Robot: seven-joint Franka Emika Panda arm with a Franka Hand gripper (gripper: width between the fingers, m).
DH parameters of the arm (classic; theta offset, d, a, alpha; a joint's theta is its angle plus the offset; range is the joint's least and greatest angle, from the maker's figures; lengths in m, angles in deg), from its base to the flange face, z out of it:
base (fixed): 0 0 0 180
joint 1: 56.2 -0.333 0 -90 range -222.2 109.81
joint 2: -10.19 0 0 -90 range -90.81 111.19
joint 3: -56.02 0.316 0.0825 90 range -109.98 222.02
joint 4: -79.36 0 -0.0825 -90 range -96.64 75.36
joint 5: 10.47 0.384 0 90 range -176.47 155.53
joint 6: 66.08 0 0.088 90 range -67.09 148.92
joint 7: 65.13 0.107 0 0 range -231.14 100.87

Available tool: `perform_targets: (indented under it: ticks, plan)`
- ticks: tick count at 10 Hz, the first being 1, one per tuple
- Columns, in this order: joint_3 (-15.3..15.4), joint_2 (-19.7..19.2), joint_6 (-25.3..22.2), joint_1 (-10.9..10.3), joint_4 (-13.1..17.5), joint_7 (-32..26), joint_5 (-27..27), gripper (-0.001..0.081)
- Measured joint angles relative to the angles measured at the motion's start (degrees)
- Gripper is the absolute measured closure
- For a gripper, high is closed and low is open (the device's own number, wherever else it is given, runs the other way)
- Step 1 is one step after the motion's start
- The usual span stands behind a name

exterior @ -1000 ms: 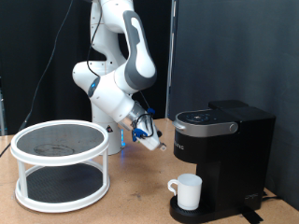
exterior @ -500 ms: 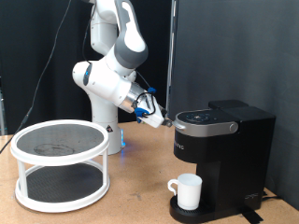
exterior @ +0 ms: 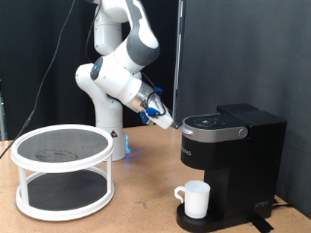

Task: Make a cup of coffee with the keurig machine

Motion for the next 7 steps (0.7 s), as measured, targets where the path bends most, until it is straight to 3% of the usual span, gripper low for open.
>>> perform_targets:
  ticks: [4, 7]
  plan:
    - [-2.59, 8.13, -8.49, 0.99, 0.82, 4.64, -3.32, 0.0072]
    - [-4.38, 12.5, -11.41, 2.0, 1.26, 7.58, -3.63, 0.0072]
